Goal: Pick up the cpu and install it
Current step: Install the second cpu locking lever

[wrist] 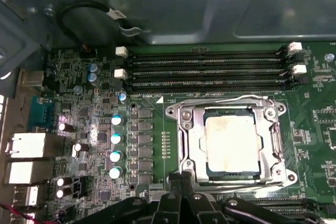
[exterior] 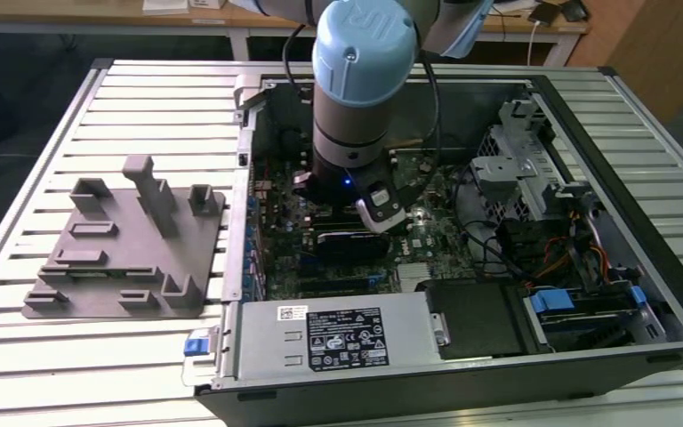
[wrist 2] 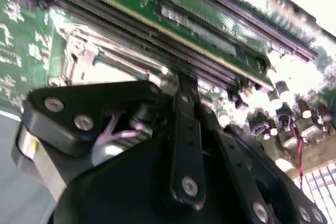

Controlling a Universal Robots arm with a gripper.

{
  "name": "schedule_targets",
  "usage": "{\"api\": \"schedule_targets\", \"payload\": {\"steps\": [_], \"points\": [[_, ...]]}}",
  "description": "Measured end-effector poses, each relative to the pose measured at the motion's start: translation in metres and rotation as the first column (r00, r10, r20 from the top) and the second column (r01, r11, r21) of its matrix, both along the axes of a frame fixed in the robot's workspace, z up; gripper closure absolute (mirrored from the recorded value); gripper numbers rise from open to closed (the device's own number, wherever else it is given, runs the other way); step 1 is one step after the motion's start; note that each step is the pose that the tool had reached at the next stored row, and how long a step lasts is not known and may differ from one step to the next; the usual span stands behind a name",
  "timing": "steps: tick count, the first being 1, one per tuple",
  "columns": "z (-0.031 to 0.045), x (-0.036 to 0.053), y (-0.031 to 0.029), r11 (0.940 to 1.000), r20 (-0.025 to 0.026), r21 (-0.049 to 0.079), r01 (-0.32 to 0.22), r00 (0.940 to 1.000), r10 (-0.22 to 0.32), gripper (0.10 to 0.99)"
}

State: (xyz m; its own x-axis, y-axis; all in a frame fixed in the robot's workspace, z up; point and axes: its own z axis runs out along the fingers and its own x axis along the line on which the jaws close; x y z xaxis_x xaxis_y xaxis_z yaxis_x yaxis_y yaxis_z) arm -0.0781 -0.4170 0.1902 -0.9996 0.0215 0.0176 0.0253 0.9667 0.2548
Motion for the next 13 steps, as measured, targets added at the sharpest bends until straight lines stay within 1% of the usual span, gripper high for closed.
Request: {"api": "schedule_targets", "payload": {"steps": [3,5,7,13], "points": [[-0.0005,-0.0001,-0.0001,1.0,0.0,0.0,-0.001,1.0,0.001,0.98],[0.0006,0.0,0.0002,1.0,0.0008,0.002,-0.001,1.0,0.001,0.98],[0.0047,0.0001,0.0002,1.0,0.0009,0.002,-0.001,1.0,0.001,0.98],[0.0222,0.0,0.0001,1.0,0.0017,0.0,-0.001,1.0,0.001,0.98]]}}
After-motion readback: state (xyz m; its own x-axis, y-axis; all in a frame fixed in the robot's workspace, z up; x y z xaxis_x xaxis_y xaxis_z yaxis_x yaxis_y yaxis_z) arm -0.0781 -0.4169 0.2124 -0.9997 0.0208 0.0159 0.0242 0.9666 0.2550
